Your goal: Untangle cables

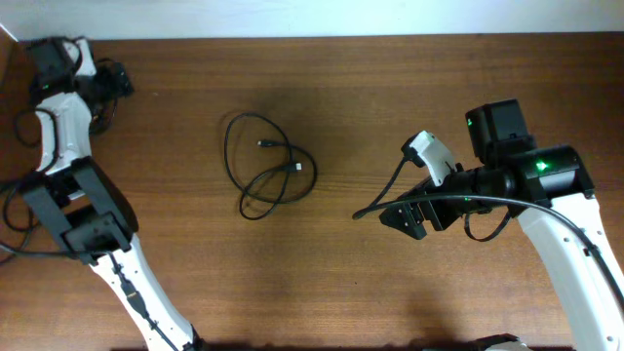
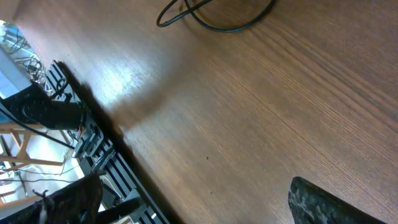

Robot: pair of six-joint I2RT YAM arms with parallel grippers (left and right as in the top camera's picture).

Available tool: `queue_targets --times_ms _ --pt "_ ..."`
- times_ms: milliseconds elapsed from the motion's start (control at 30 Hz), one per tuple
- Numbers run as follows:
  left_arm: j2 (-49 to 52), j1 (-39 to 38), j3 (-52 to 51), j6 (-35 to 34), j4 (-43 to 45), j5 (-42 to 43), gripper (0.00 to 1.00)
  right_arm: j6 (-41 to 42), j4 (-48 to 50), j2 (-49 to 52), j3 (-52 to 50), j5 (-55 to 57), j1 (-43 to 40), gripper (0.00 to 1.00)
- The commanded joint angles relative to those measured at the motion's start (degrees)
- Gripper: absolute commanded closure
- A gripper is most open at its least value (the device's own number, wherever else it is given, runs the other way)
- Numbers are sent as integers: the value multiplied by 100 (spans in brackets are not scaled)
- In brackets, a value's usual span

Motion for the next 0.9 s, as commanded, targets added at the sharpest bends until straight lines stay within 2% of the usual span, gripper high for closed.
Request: queue_targets --times_ms 0,67,133,333,433,667,733,867 --pt "-1084 -361 44 195 -94 664 1 -22 37 -33 -2 55 -15 6" --pt "-1355 -579 44 195 -323 1054 1 -20 109 -33 -2 52 -17 6" --pt "-1513 -828 44 219 -730 942 1 -20 151 -33 -2 52 -15 6" --pt "-1537 -1696 4 868 -2986 955 1 74 131 -33 -2 212 -15 6" --pt "-1537 -2116 4 968 -3807 949 1 262 127 -33 -2 455 -15 6" --pt "-1532 -3003 -98 962 -4920 575 1 260 103 -33 -2 501 -15 6" --pt "-1532 -3202 -293 715 -5152 330 1 260 72 -33 -2 501 -15 6" --pt "-1532 -3331 -868 -531 -4968 61 1 258 35 -33 -2 501 -17 6"
